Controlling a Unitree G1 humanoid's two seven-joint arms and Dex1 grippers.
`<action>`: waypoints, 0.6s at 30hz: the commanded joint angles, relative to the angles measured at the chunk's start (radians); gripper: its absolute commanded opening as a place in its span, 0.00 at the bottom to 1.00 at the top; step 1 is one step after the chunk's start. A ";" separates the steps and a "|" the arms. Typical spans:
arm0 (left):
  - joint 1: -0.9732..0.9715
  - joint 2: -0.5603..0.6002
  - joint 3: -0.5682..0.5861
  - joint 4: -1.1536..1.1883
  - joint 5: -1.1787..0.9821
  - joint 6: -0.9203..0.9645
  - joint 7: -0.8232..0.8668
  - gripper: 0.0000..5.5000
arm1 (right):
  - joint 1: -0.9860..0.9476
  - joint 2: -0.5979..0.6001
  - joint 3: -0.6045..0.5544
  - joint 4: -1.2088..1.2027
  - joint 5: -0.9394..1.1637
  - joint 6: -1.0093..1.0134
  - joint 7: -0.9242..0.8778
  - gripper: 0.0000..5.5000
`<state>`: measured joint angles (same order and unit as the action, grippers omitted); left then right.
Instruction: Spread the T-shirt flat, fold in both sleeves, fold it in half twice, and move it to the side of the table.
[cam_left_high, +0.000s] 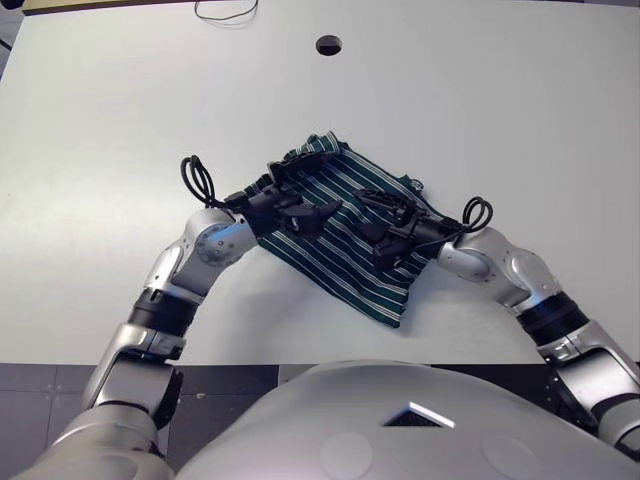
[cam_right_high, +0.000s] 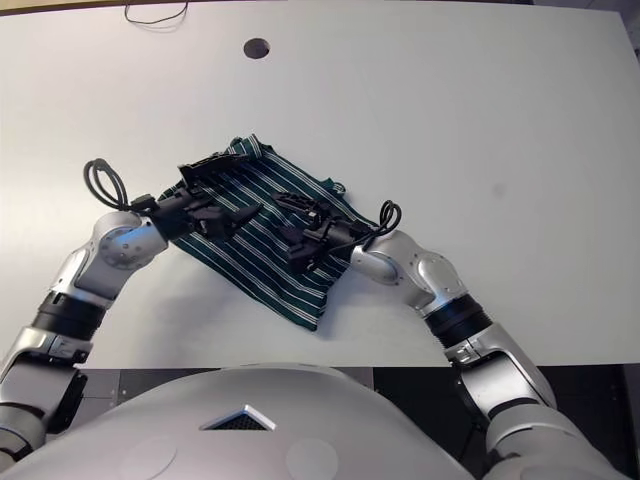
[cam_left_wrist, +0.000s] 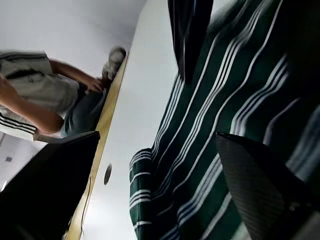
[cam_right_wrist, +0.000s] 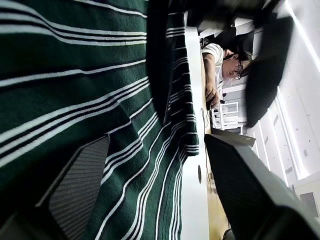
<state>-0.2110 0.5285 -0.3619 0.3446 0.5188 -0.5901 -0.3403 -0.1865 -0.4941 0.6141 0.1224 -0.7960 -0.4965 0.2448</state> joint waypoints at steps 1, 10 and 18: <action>-0.140 -0.049 -0.021 0.214 0.067 0.002 0.108 0.78 | 0.023 -0.006 0.041 0.055 -0.042 0.010 0.029 0.64; -0.311 -0.026 0.005 0.542 0.071 -0.036 0.280 0.78 | 0.031 -0.003 0.049 0.067 -0.046 0.012 0.017 0.64; -0.388 0.010 0.079 0.691 0.009 -0.097 0.406 0.78 | 0.027 0.023 0.035 0.039 -0.026 0.018 -0.002 0.64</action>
<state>-0.5840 0.5461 -0.3014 1.0385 0.5521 -0.6493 0.0406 -0.1920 -0.4783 0.6236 0.1415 -0.8016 -0.4981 0.2171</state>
